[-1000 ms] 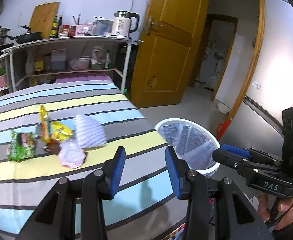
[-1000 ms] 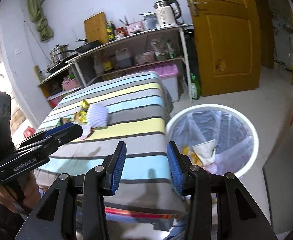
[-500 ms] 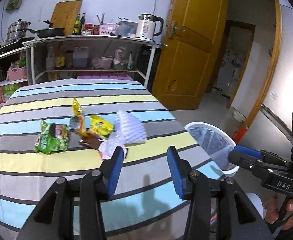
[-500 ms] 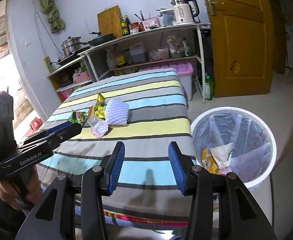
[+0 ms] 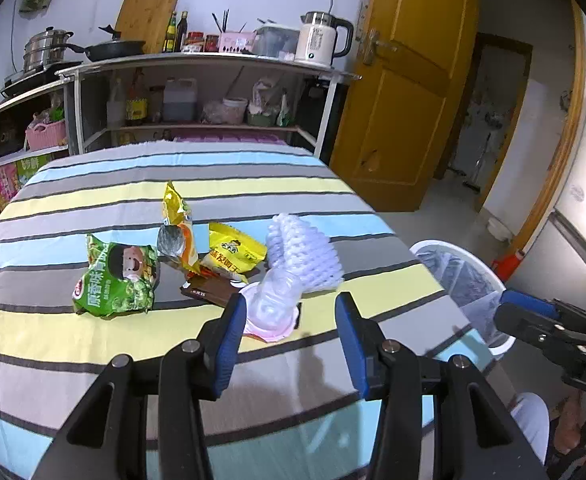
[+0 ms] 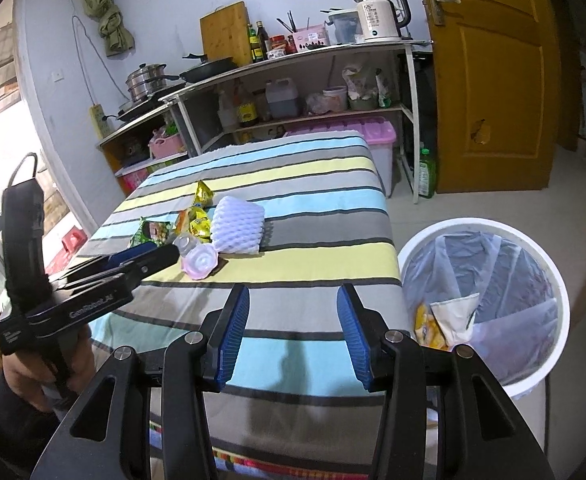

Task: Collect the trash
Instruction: 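Move both grippers back toward the remaining items on the table, then grasp the clear plastic cup with the left gripper while the right gripper grasps the white foam net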

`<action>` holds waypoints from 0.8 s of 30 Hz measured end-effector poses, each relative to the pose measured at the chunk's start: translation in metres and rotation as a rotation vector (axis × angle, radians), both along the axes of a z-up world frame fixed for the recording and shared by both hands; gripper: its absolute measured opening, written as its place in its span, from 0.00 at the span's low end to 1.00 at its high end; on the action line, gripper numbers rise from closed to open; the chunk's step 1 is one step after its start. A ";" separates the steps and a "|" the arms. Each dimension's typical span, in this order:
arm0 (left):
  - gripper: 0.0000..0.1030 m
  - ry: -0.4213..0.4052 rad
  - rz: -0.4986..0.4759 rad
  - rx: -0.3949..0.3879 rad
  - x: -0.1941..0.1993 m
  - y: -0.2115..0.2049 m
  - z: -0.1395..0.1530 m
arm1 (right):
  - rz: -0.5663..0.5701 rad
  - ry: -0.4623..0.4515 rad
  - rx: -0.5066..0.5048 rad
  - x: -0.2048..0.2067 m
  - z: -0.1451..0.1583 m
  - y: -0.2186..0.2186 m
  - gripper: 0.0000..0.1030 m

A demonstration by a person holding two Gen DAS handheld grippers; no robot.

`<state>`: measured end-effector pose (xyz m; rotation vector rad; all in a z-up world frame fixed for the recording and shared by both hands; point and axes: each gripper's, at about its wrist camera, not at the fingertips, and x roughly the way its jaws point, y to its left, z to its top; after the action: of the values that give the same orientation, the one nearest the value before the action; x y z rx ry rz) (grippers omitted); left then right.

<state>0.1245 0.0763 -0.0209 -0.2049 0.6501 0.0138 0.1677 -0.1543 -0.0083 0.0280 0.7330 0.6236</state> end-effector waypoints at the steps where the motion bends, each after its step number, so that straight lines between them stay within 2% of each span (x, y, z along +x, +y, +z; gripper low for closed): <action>1: 0.47 0.008 0.003 0.001 0.003 0.001 -0.002 | 0.001 0.002 -0.001 0.002 -0.001 0.001 0.46; 12: 0.46 0.071 -0.007 0.017 0.027 -0.001 -0.013 | 0.019 0.023 -0.007 0.026 -0.008 0.017 0.46; 16: 0.34 0.091 -0.019 -0.005 0.029 0.001 -0.017 | 0.030 0.033 -0.007 0.034 -0.010 0.025 0.46; 24: 0.30 0.063 -0.021 -0.051 0.020 0.009 -0.015 | 0.059 0.046 -0.012 0.050 -0.012 0.051 0.48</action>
<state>0.1447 0.0855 -0.0354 -0.2471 0.7159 -0.0163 0.2178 -0.1032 -0.0204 0.0092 0.7842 0.6762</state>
